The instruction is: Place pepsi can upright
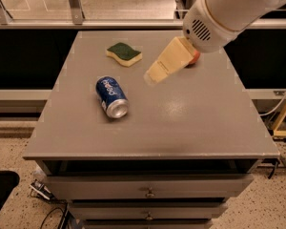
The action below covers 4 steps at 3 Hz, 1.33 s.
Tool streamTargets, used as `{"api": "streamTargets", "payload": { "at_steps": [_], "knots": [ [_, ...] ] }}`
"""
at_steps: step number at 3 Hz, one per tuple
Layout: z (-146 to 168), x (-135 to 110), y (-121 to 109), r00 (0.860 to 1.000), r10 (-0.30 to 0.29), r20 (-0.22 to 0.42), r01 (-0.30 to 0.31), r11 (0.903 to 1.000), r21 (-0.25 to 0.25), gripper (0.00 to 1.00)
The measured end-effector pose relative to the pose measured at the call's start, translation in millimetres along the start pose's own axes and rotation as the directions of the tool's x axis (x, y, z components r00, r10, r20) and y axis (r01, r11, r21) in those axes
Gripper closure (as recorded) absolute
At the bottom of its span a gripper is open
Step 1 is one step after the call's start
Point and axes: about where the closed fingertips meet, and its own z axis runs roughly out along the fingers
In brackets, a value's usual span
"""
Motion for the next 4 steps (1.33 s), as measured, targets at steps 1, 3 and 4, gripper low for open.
{"api": "streamTargets", "payload": {
  "at_steps": [1, 3, 4],
  "knots": [
    [11.8, -13.1, 1.1, 1.000, -0.002, -0.018, 0.001, 0.9993, -0.038, 0.00],
    [63.3, -64.0, 13.0, 0.981, 0.016, -0.194, -0.034, 0.9953, -0.090, 0.00],
    [80.9, -73.7, 26.7, 0.955, 0.040, -0.295, -0.060, 0.9964, -0.059, 0.00]
  ]
}}
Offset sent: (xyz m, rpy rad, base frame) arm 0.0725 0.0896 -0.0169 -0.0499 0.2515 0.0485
